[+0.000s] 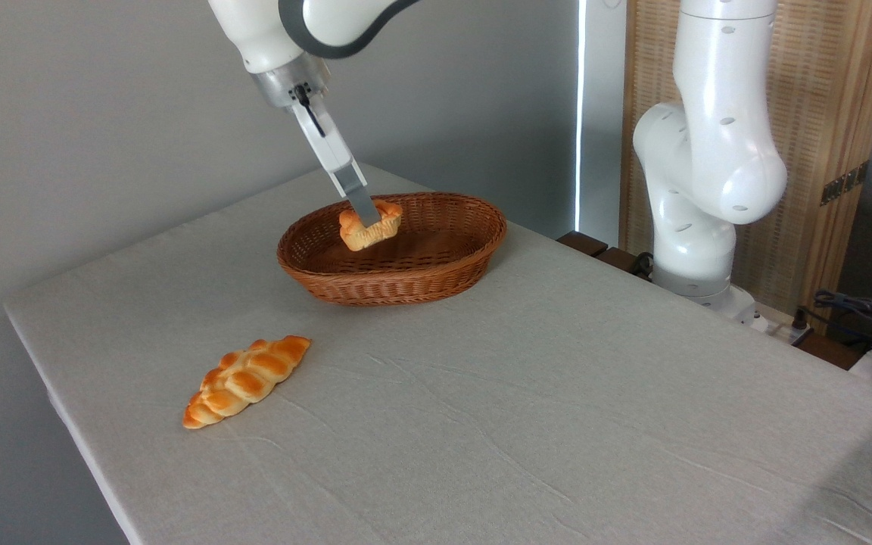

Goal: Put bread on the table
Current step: 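Carry the bun over the basket rim and lower it beside the braided roll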

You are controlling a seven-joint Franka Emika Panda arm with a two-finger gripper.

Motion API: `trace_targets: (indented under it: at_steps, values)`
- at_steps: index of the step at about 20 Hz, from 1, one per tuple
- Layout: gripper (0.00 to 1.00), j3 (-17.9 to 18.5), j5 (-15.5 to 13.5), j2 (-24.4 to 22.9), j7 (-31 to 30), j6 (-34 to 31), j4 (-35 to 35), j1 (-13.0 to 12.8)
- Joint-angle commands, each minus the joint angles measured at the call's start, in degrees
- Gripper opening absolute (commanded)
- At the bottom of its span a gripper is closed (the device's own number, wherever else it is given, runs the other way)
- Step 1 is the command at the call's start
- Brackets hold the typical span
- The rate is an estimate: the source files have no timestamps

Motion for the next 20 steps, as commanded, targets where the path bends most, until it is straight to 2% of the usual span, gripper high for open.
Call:
trace_targets:
  at_steps: [1, 3, 4, 6, 9, 10, 12, 13, 17, 20]
  values:
    - [0.23, 5.75, 3.02, 0.29, 3.28, 0.00, 2.60, -0.04]
    - [0.24, 10.22, 6.02, 0.20, 4.53, 3.88, 2.59, -0.04]
    - [0.25, 13.03, 6.64, 0.11, 5.92, 4.76, 2.60, -0.04]
    - [0.26, 16.38, 7.52, 0.90, 9.09, 8.79, 2.25, 0.13]
    - [0.30, 19.03, 10.42, 3.18, 9.54, 12.76, 1.54, 0.39]
    - [0.36, 19.30, 10.60, 3.80, 9.54, 14.07, 1.45, 0.92]
    - [0.69, 19.39, 10.60, 4.68, 9.45, 15.49, 1.28, 1.27]
    - [0.79, 19.48, 10.60, 4.94, 9.45, 15.49, 1.28, 1.45]
    - [0.98, 19.30, 10.51, 6.88, 9.45, 17.06, 0.84, 1.45]
    - [1.00, 19.21, 10.51, 7.41, 9.28, 17.34, 0.84, 1.36]
